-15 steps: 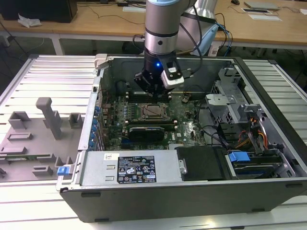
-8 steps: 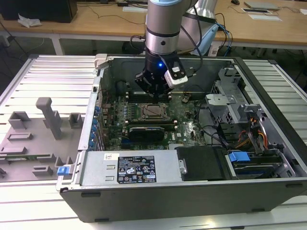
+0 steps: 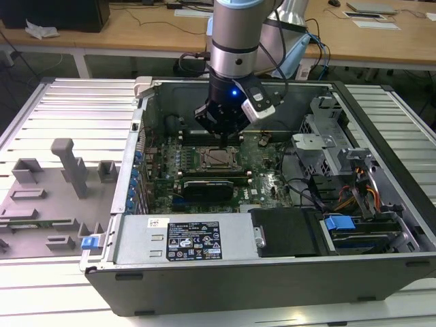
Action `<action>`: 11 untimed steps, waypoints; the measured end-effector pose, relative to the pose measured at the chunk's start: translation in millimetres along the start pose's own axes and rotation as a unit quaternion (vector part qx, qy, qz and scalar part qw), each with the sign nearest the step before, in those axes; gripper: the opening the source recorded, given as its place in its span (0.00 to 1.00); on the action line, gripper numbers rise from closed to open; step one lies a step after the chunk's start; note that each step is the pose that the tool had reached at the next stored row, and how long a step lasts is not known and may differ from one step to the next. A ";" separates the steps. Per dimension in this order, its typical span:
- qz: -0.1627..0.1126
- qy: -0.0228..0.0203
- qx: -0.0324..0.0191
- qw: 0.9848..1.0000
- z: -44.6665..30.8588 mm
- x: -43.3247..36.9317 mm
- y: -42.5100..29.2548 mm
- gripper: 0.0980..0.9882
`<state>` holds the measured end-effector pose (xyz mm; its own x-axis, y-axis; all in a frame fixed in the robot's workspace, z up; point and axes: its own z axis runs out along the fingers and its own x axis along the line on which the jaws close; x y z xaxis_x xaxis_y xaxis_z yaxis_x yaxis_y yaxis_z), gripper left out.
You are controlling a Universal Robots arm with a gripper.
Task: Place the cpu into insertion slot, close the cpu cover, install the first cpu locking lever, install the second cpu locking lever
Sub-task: 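Install the first cpu locking lever, then install the second cpu locking lever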
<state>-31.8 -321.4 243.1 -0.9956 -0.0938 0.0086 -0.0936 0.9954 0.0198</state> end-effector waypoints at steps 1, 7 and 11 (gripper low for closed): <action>0.000 0.000 0.000 1.000 0.0 0.1 -1.4 0.01; 0.000 0.000 0.000 1.000 -0.1 0.3 -3.1 0.01; 0.000 0.000 0.000 1.000 -0.1 0.3 -3.1 0.01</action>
<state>-31.8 -324.5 243.1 -0.9955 -0.0943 0.0086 -0.0941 0.9954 0.0193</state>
